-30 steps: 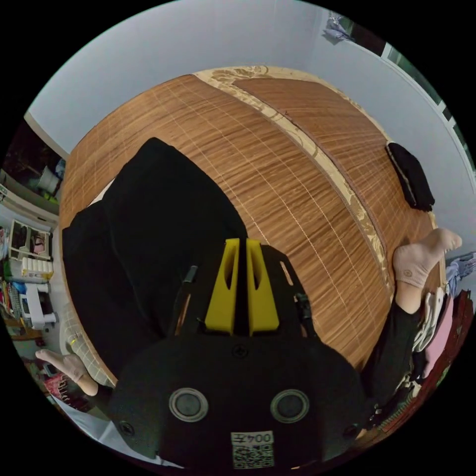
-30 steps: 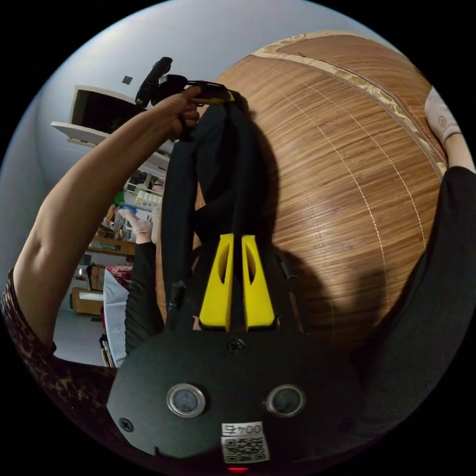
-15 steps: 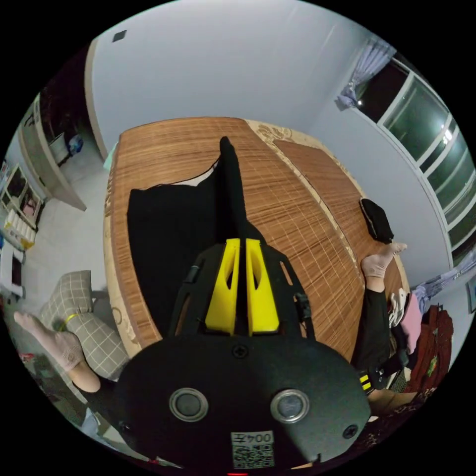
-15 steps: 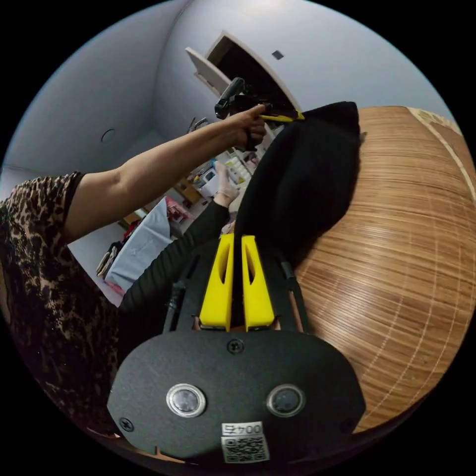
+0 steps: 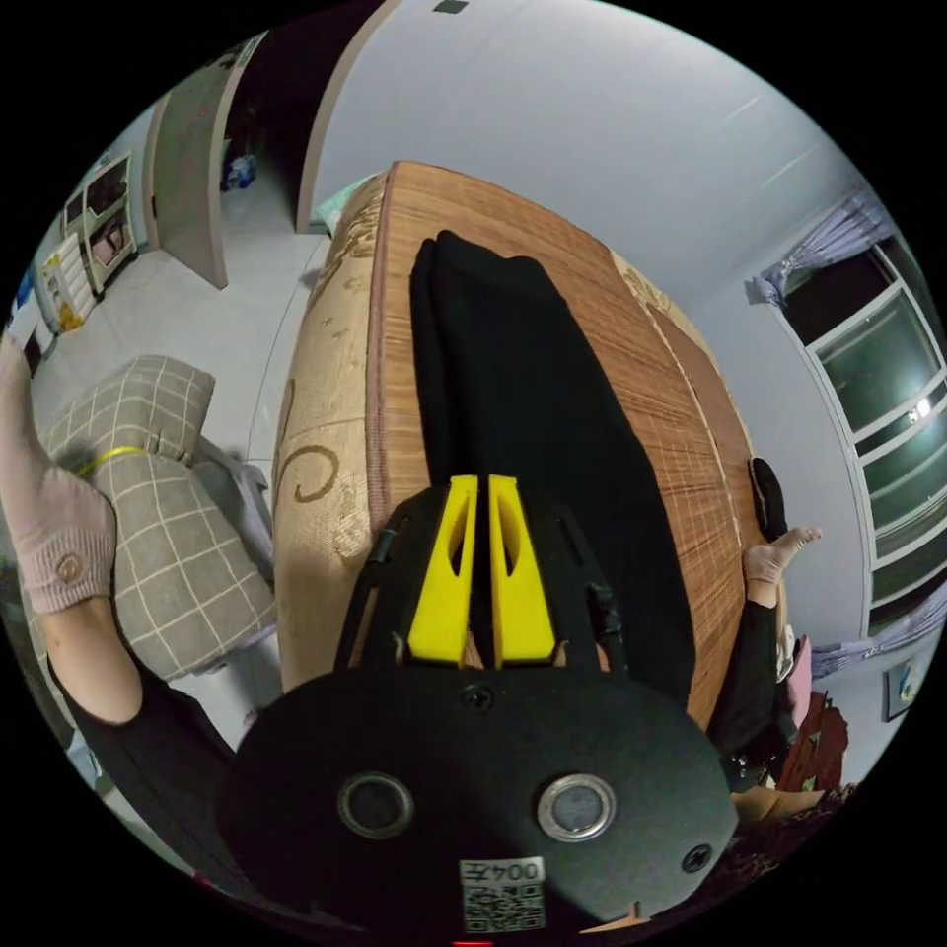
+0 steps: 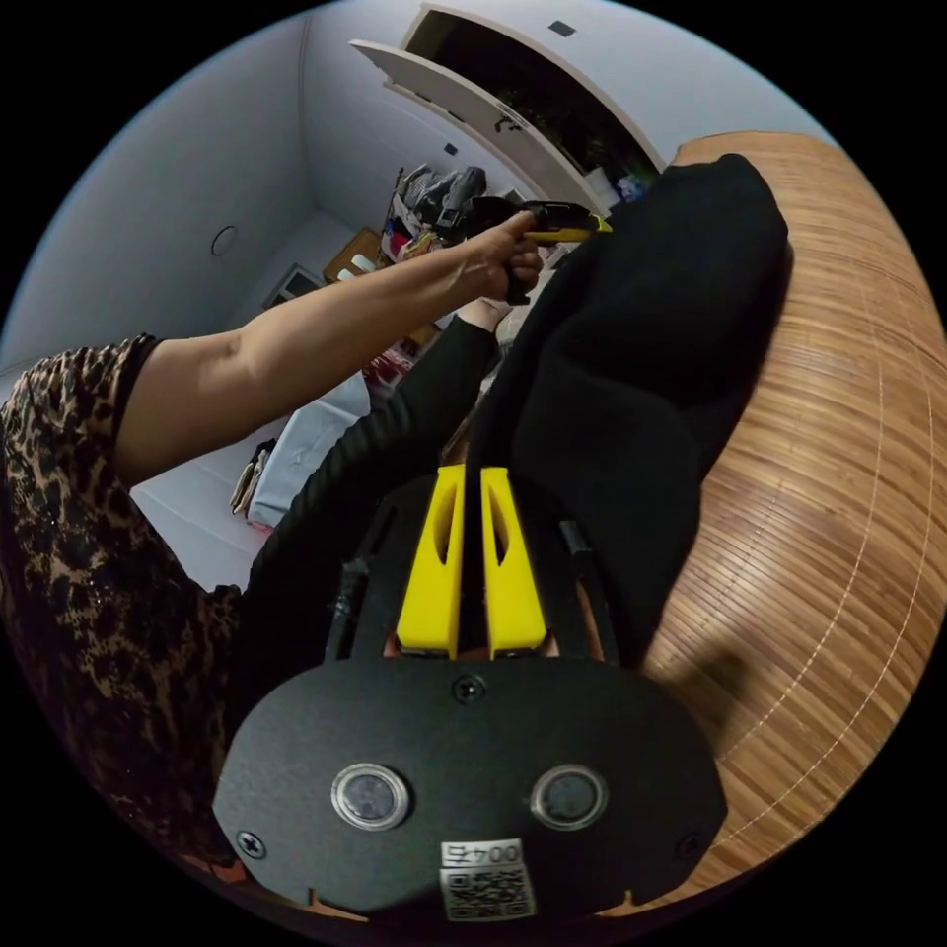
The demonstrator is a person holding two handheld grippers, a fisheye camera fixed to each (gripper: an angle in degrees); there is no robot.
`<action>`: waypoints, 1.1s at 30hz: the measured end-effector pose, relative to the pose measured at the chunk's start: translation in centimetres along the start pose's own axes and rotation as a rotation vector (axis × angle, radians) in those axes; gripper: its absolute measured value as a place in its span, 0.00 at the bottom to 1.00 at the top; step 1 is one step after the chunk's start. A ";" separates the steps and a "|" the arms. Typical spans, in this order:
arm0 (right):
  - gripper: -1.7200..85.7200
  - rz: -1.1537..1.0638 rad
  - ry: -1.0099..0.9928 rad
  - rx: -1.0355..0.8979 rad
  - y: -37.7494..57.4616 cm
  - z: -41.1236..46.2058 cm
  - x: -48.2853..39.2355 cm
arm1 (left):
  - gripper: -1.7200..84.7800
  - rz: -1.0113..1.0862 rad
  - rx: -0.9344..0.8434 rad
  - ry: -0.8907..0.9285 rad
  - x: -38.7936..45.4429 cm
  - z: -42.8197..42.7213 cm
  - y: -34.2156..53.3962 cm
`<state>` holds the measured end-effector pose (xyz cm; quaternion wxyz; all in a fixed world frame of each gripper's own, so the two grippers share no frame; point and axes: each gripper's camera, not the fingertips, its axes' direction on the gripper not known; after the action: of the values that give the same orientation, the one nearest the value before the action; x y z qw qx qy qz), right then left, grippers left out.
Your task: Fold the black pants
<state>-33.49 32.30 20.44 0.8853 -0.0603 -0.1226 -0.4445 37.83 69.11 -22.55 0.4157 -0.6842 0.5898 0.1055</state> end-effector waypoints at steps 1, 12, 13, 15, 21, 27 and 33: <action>0.07 0.000 0.004 -0.008 0.0 0.3 -0.1 | 0.04 0.001 -0.005 -0.014 -0.3 0.1 0.2; 0.14 -0.056 -0.018 -0.088 -0.6 4.7 -2.2 | 0.03 -0.079 0.136 -0.084 -5.0 -5.7 5.2; 0.15 -0.066 -0.015 -0.083 -0.6 4.7 -2.5 | 0.03 -0.083 0.147 -0.092 -5.1 -6.5 5.6; 0.15 -0.134 0.023 -0.072 -0.6 4.5 -4.2 | 0.04 -0.085 0.161 -0.061 -5.9 -9.8 7.9; 0.13 -0.049 0.219 -0.011 1.6 0.4 -6.2 | 0.05 0.063 0.057 0.028 -4.2 -16.1 19.5; 0.17 0.176 0.323 -0.023 5.3 -1.0 -7.9 | 0.09 -0.026 -0.051 0.262 -3.6 -17.1 33.0; 0.22 0.252 0.514 -0.132 6.5 3.2 -10.9 | 0.14 0.020 -0.166 0.302 -3.2 -15.5 37.7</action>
<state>-35.09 45.30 20.55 0.9297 -0.0179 0.1431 -0.3389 -2.20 62.23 -27.43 0.2634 -0.7184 0.6416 0.0539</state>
